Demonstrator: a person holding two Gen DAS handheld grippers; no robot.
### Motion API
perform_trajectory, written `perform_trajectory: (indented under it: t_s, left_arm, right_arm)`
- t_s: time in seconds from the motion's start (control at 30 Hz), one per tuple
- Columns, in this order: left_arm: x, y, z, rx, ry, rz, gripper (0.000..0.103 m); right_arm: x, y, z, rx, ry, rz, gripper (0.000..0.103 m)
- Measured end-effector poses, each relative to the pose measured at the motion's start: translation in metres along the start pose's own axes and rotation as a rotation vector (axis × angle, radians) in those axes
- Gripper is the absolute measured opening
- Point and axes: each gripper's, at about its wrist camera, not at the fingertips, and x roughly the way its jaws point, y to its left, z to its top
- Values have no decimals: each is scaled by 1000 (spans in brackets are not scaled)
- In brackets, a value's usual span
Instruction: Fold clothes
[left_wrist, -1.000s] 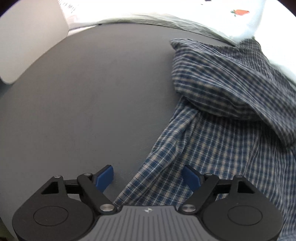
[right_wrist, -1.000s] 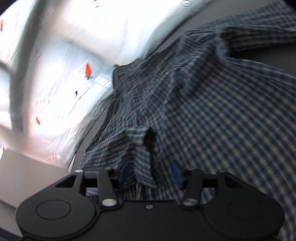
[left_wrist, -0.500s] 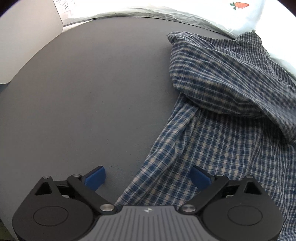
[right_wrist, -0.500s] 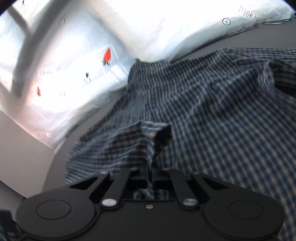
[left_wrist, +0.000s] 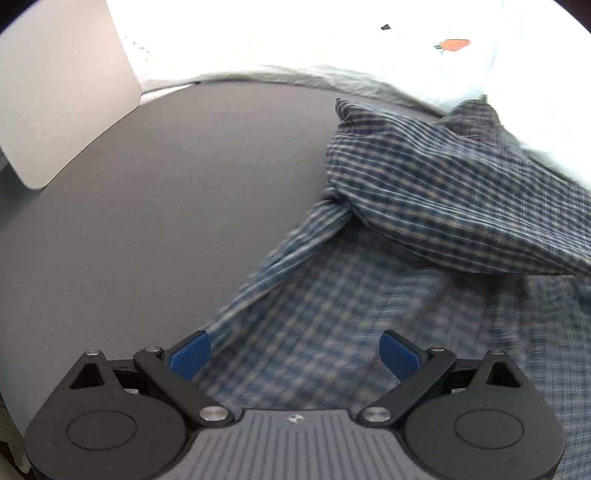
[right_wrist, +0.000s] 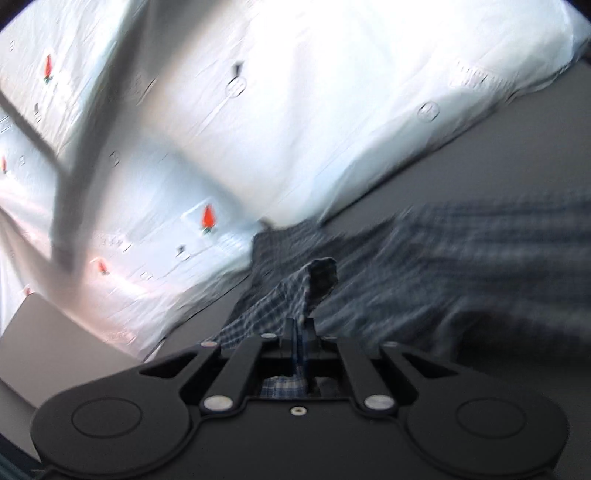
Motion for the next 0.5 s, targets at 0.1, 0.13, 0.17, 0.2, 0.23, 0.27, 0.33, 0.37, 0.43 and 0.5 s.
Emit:
perform_trajectory:
  t_s: [0.1, 0.13, 0.17, 0.2, 0.23, 0.27, 0.33, 0.37, 0.43, 0.5]
  left_arm:
    - [-11, -22, 4, 26, -23, -6, 98]
    - [-11, -27, 9, 35, -26, -9, 98]
    - [-12, -31, 12, 39, -27, -11, 98]
    - [-14, -35, 14, 40, -26, -13, 98]
    - [-15, -39, 16, 37, -23, -19, 98]
    - [-16, -42, 18, 33, -19, -25, 98]
    - [-17, -47, 22, 26, -16, -40, 98]
    - [-16, -51, 23, 26, -16, -43, 98]
    - [-13, -56, 25, 29, -11, -39, 98]
    - [-9, -60, 28, 33, -4, -28, 98]
  right_arm:
    - [-9, -33, 23, 17, -29, -36, 3]
    - [-12, -44, 29, 23, -41, -51, 3]
    - [-14, -54, 35, 29, -51, -71, 3]
    - [-15, -65, 41, 35, -60, -89, 3]
    - [-16, -75, 45, 43, -67, -105, 3]
    - [-16, -85, 50, 51, -74, -122, 3]
    - [-16, -102, 57, 55, -88, -158, 3]
    - [-16, -108, 59, 48, -94, -177, 3]
    - [-17, -118, 62, 36, -108, -213, 2]
    - [-17, -124, 63, 32, -119, -246, 2]
